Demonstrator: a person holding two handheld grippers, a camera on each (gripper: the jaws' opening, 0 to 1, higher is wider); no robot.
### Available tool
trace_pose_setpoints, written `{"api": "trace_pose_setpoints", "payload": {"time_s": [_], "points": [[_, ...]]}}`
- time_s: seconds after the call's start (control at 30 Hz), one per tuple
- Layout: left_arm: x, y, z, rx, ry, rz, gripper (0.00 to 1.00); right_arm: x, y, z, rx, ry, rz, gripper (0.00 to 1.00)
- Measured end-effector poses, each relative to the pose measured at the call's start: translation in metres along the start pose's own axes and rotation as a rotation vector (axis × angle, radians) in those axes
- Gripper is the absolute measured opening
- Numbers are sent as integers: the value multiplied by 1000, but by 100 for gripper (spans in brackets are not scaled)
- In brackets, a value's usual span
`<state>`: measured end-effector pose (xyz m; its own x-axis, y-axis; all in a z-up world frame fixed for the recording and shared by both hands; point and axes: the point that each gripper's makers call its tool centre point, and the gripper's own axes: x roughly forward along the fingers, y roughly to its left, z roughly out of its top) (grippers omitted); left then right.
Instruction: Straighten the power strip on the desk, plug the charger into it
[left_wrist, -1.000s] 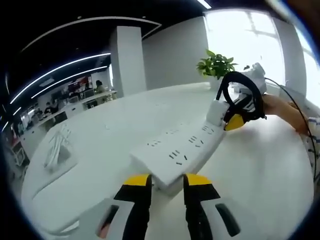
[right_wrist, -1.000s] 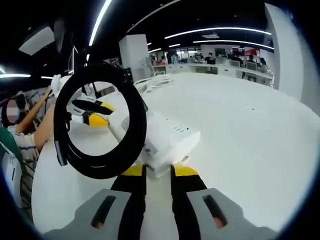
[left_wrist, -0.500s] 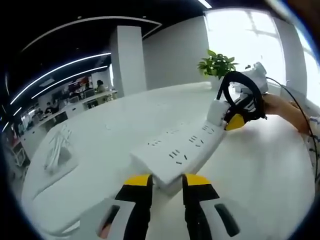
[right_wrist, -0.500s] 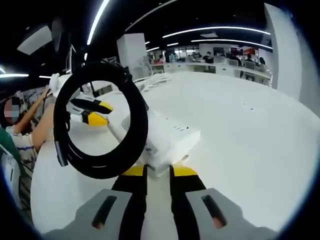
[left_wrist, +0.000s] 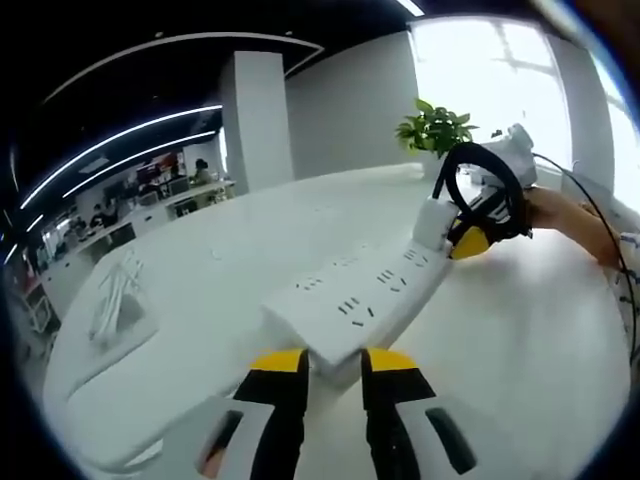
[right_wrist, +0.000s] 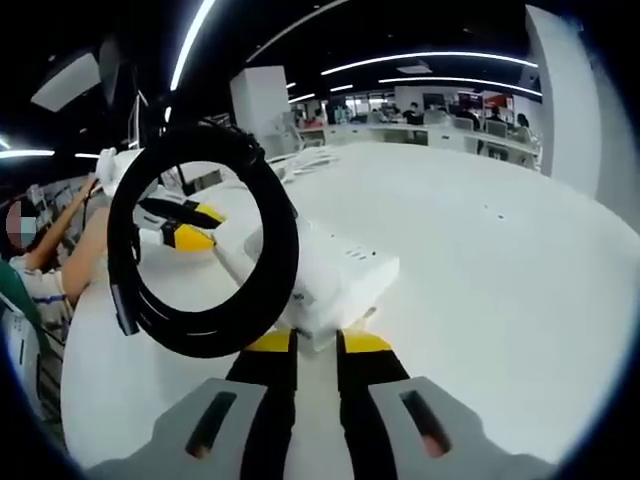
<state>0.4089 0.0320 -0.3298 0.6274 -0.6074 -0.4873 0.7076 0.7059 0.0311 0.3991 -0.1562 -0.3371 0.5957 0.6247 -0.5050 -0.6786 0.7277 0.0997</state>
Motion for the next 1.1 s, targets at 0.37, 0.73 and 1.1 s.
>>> {"api": "trace_pose_setpoints", "payload": {"time_s": [0.37, 0.73, 1.1], "points": [[-1, -1, -1, -3, 2, 2, 19, -1, 0, 0, 5, 3, -2, 13], [-3, 0, -3, -3, 4, 10, 16, -3, 0, -2, 29, 2, -6, 9], [-5, 0, -4, -15, -3, 21, 12, -5, 1, -4, 32, 0, -26, 7]]}}
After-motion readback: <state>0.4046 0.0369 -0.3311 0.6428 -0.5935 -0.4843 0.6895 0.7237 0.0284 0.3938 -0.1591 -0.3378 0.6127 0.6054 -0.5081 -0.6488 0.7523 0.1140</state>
